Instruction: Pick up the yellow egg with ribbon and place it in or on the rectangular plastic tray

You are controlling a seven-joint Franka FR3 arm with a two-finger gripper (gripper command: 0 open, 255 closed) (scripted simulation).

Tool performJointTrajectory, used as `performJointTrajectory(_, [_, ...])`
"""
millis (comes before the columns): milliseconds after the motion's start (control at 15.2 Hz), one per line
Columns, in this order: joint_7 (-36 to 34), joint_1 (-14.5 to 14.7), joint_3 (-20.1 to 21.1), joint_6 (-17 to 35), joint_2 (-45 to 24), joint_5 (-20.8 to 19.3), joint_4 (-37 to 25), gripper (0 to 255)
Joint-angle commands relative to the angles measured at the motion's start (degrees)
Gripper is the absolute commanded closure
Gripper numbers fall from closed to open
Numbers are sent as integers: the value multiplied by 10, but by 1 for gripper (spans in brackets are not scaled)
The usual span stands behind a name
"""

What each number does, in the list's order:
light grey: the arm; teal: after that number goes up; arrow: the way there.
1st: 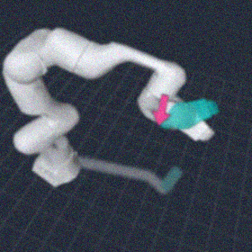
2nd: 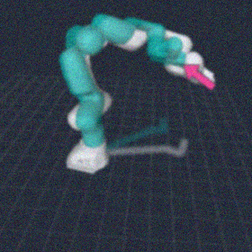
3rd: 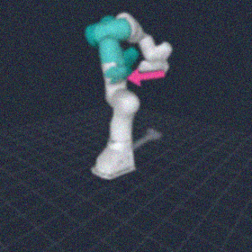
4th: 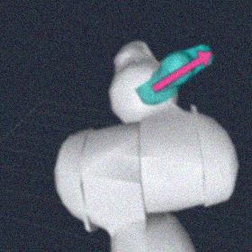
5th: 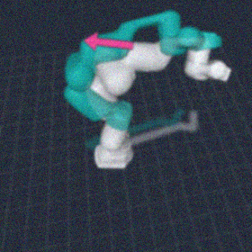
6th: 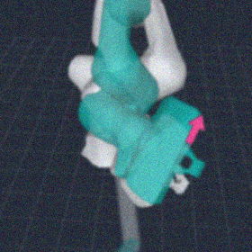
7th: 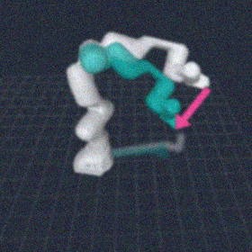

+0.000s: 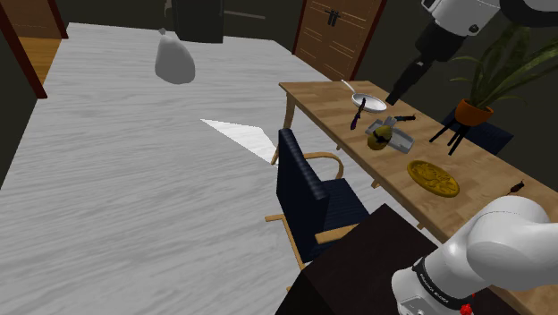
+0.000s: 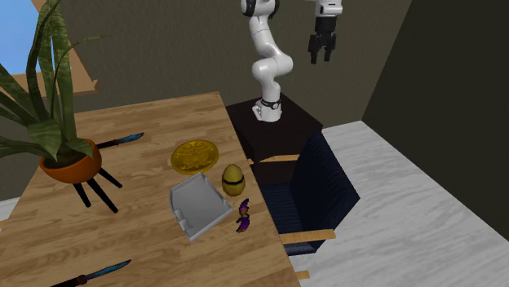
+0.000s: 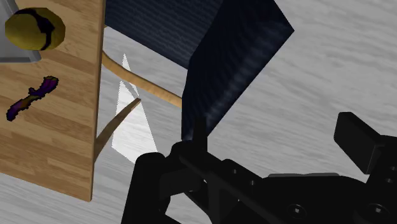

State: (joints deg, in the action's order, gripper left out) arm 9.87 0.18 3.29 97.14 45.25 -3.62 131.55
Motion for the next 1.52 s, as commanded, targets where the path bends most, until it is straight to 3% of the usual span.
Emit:
performJointTrajectory(0, [0, 0, 0, 0, 0, 0, 0, 0])
performJointTrajectory(726, [119, -43, -142, 172, 9, -58, 122, 0])
performJointTrajectory(1122, [190, -59, -231, 276, -35, -79, 148, 0])
performJointTrajectory(1452, [259, -54, -315, 362, -98, -77, 145, 0])
